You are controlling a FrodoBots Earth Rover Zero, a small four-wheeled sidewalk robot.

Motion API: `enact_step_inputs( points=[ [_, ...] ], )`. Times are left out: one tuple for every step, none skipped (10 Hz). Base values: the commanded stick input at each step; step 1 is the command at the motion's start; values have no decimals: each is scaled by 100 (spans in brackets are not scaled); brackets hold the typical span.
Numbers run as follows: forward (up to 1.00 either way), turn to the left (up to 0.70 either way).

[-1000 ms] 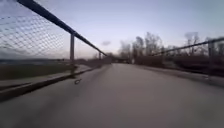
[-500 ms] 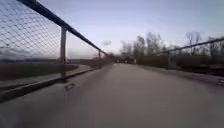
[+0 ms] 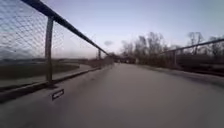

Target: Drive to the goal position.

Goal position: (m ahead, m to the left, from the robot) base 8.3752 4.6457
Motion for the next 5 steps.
enact_step_inputs(
  points=[
    [100, -5],
    [100, -1],
    [100, 0],
    [100, 0],
    [100, 0]
  ],
)
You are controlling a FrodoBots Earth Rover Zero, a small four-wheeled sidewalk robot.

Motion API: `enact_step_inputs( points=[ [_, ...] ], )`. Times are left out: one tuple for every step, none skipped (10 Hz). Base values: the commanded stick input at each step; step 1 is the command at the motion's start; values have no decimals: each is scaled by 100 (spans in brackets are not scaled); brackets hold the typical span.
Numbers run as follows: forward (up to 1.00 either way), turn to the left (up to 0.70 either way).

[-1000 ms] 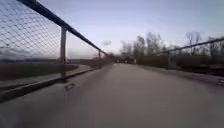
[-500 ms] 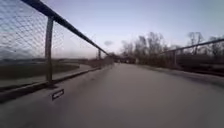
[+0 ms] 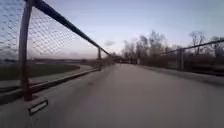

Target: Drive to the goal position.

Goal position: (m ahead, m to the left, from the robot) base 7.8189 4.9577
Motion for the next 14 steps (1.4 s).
enact_step_inputs(
  points=[
    [100, 0],
    [100, -1],
    [100, -14],
    [100, -31],
    [100, -23],
    [100, 0],
    [100, 0],
    [100, 0],
    [100, 0],
    [100, 0],
    [100, -2],
    [100, -16],
    [100, -35],
    [100, -4]
  ],
)
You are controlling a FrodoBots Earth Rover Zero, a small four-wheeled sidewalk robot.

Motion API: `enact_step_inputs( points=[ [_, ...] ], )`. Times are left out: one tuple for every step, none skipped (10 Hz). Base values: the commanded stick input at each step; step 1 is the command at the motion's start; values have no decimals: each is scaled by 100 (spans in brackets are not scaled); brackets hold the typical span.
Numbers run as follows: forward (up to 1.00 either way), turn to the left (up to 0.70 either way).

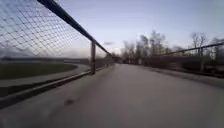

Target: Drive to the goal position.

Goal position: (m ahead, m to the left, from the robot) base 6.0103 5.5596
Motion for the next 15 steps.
enact_step_inputs(
  points=[
    [100, 0],
    [100, 0],
    [100, 0],
    [100, 0],
    [100, 0],
    [100, -36],
    [100, -3],
    [100, 0],
    [100, 0],
    [100, 0],
    [100, -25],
    [100, -39],
    [100, -40],
    [100, -40],
    [100, -39]
  ],
)
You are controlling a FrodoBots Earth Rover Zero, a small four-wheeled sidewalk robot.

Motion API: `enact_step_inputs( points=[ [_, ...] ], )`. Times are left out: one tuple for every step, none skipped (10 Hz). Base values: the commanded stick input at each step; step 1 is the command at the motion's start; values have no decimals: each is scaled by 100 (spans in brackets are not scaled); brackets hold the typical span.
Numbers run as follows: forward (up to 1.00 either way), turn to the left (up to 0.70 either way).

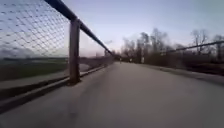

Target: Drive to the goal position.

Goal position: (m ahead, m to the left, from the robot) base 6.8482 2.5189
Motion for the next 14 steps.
enact_step_inputs(
  points=[
    [100, 0],
    [100, 0],
    [100, 0],
    [100, 0],
    [100, 0],
    [100, 0],
    [100, 0],
    [100, 0],
    [100, 0],
    [100, 0],
    [100, 0],
    [100, 0],
    [100, 0],
    [100, 0]
  ],
)
